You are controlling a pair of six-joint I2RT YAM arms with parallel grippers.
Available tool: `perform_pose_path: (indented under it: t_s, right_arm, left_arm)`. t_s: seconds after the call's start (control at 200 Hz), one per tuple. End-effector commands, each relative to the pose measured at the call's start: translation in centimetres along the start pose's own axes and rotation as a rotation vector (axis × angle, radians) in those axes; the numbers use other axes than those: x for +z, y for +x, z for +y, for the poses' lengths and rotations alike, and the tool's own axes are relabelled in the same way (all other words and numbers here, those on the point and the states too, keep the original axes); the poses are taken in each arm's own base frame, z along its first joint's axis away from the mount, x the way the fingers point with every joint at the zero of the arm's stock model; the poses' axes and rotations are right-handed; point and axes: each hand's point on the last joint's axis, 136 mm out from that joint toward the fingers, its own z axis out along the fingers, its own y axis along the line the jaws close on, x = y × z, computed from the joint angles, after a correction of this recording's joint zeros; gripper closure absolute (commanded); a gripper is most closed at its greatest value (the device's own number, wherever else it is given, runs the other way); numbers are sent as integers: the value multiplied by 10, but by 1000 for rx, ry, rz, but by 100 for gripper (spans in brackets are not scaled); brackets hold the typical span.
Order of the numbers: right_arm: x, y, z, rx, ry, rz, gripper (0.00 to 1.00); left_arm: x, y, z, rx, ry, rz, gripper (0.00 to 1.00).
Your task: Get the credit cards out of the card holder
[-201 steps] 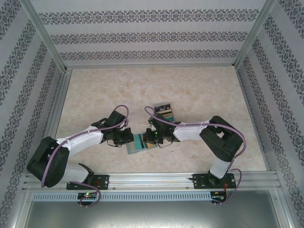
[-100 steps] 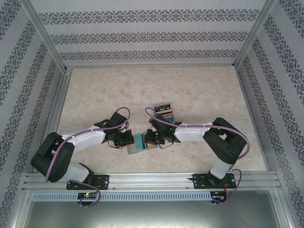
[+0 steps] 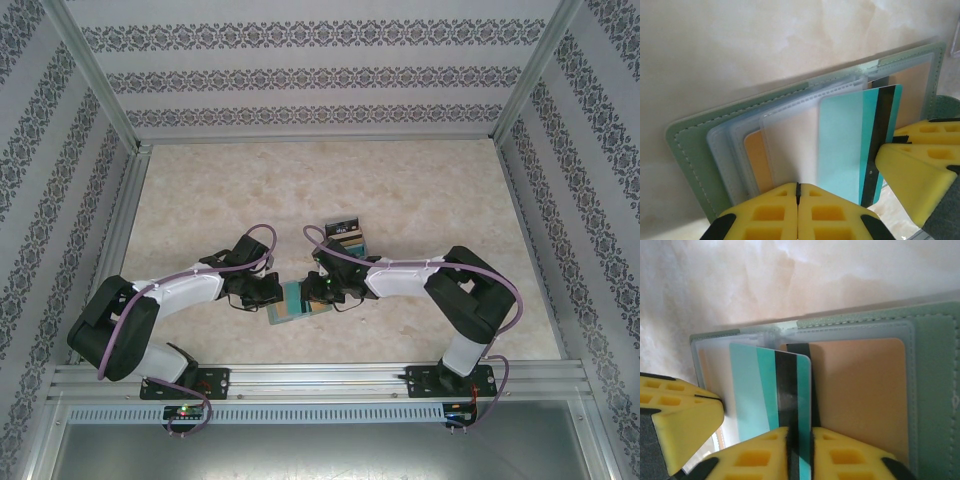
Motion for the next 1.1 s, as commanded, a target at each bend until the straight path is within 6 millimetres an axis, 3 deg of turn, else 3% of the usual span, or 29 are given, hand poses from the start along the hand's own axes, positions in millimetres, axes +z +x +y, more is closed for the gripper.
perform_pose_path:
  t_s: [0.0,0.085,0.545,0.799,0.984,1.044,1.094]
  right_arm:
    - [3,-2,1,-2,-3,-2,91]
    - [0,-2,-2,2,2,-7,100]
    - [-39,-10,-26,0,15,-60,100]
    - [-73,-17,-7,-89,-6,-81,100]
    - [-112,-28,12,-192,19,-118,100]
    - [-127,-33,16,-239,43,-136,100]
    - [-139,-38,18,-287,75,-152,100]
  left_arm:
    - [7,17,29,-9,-127,53,93]
    - [6,17,31,-9,-135,51,93]
    - [4,15,31,4,-141,42,94]
    - [1,11,25,20,-120,23,94]
    - [-12,-2,5,39,-64,-35,92]
    - [-19,-8,-2,43,-46,-62,87]
    - [-26,-14,-9,48,-32,-94,77]
